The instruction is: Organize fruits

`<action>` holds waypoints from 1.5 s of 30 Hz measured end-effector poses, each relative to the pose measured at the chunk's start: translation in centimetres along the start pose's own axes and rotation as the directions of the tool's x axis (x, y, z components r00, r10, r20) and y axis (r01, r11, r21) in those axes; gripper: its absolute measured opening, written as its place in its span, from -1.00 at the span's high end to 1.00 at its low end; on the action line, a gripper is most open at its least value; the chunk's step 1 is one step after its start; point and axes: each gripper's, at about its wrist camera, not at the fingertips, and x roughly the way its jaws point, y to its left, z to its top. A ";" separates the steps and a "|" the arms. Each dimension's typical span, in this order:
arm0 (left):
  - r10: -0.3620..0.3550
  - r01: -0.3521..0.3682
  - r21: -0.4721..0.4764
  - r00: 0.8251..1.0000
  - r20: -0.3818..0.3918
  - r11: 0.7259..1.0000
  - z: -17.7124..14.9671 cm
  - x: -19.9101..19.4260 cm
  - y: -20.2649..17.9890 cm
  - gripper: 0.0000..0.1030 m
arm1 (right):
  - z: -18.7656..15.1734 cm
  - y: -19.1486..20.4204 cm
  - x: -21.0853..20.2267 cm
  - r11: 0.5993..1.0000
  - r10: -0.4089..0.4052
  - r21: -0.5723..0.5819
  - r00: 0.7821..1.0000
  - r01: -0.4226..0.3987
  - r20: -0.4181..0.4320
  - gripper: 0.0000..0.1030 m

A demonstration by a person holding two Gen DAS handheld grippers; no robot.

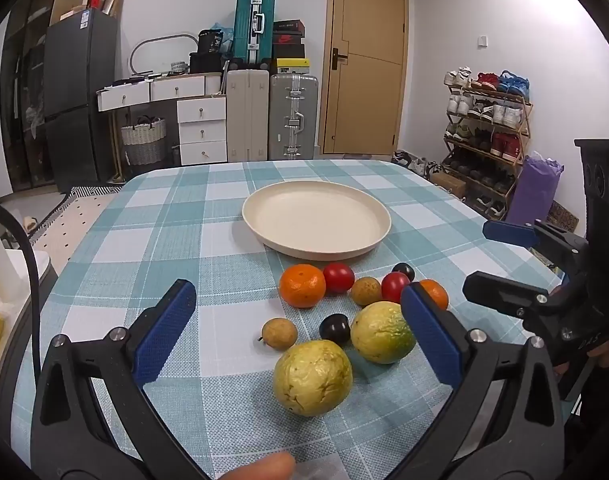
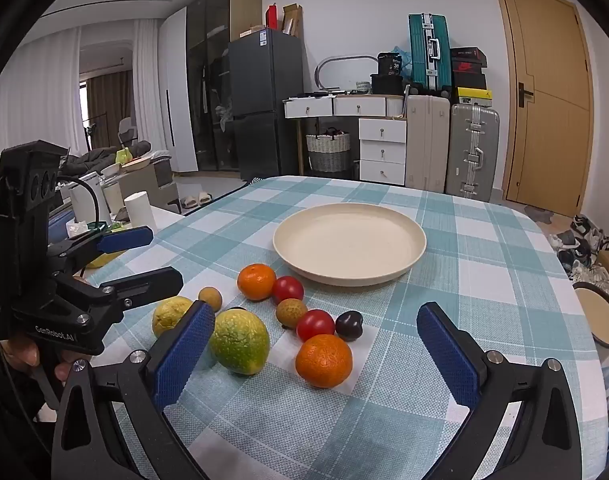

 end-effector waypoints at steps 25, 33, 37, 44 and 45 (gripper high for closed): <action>0.003 -0.003 0.001 1.000 -0.008 1.000 0.1 0.0 -0.2 -0.98 | -0.1 0.1 0.0 1.000 -0.003 -0.001 1.000 0.003 -0.008 -1.00; 0.002 -0.002 0.001 1.000 -0.008 1.000 0.1 0.0 -0.2 -0.98 | 0.0 0.1 0.1 1.000 -0.001 -0.001 1.000 0.001 -0.010 -1.00; 0.001 -0.001 0.001 1.000 -0.008 1.000 0.1 0.0 -0.2 -0.98 | 0.0 0.1 0.1 1.000 -0.002 -0.001 1.000 0.002 -0.011 -1.00; 0.001 -0.001 0.000 1.000 -0.008 1.000 0.1 0.0 -0.2 -0.98 | -0.1 0.1 0.1 1.000 -0.003 -0.001 1.000 0.003 -0.012 -1.00; 0.001 -0.001 0.000 1.000 -0.008 1.000 0.1 0.0 -0.1 -0.98 | 0.0 0.1 0.1 1.000 -0.002 -0.001 1.000 0.002 -0.012 -1.00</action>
